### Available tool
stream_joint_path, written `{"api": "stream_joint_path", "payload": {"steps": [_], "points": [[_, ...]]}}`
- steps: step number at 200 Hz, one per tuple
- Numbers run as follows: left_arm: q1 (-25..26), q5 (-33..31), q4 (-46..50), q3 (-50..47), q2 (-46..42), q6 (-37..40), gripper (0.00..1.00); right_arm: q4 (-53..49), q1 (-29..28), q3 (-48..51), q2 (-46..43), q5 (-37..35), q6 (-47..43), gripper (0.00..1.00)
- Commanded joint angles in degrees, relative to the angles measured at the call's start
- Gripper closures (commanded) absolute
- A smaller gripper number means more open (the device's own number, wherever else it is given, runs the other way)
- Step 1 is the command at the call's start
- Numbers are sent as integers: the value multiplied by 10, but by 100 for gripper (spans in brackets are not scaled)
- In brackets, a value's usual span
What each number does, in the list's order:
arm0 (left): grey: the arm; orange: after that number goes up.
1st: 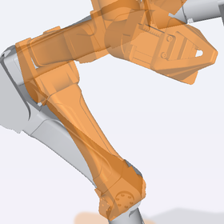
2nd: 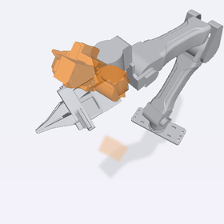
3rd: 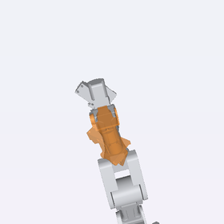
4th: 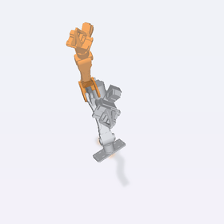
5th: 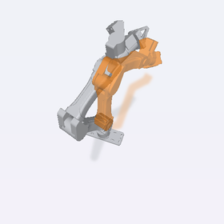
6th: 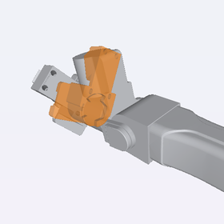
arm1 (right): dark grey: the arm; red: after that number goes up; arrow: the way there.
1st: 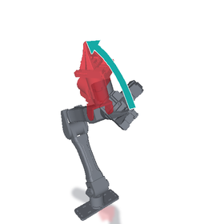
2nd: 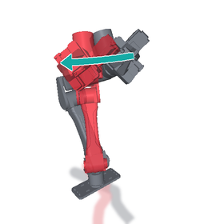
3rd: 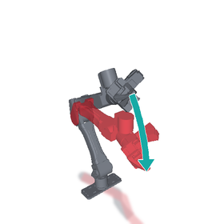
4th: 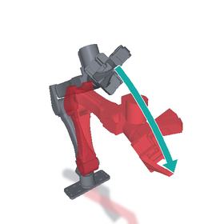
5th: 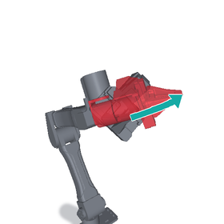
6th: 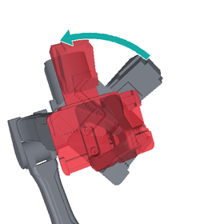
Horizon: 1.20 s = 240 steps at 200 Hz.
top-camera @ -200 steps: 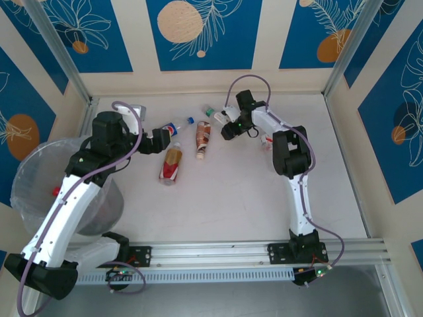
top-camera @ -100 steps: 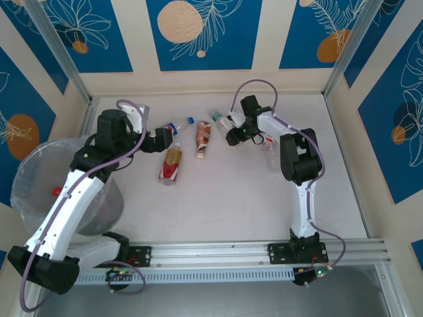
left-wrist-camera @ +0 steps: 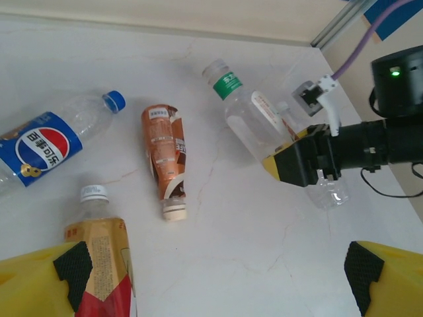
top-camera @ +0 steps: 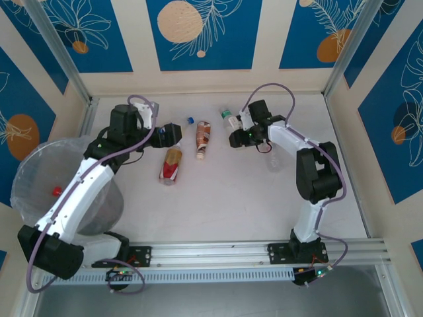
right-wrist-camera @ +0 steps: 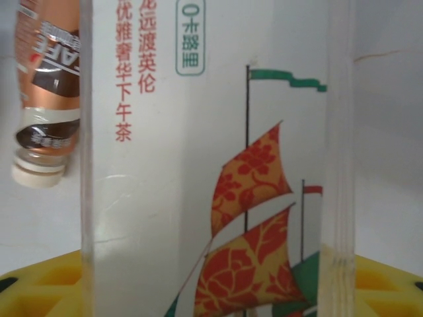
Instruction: Put the plastic bottles in the bin
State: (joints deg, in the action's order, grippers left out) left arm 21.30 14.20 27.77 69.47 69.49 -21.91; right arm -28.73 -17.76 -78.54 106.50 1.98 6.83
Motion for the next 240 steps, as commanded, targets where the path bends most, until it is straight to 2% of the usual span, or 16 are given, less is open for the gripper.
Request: {"api": "stream_joint_path", "payload": {"steps": [1, 54, 95, 176, 240], "points": [[11, 9, -30, 1, 11, -29, 1, 34, -9, 26, -44, 30, 65, 54], [18, 4, -42, 1, 34, -56, 1, 61, -40, 76, -108, 42, 104, 54], [25, 10, -51, 4, 53, -73, 1, 104, -70, 117, -146, 16, 140, 54], [41, 1, -48, 29, 101, -86, 1, 202, -138, 159, -167, -5, 170, 55], [41, -16, -57, 28, 111, -113, 1, 290, -174, 201, -189, 12, 193, 55]]}}
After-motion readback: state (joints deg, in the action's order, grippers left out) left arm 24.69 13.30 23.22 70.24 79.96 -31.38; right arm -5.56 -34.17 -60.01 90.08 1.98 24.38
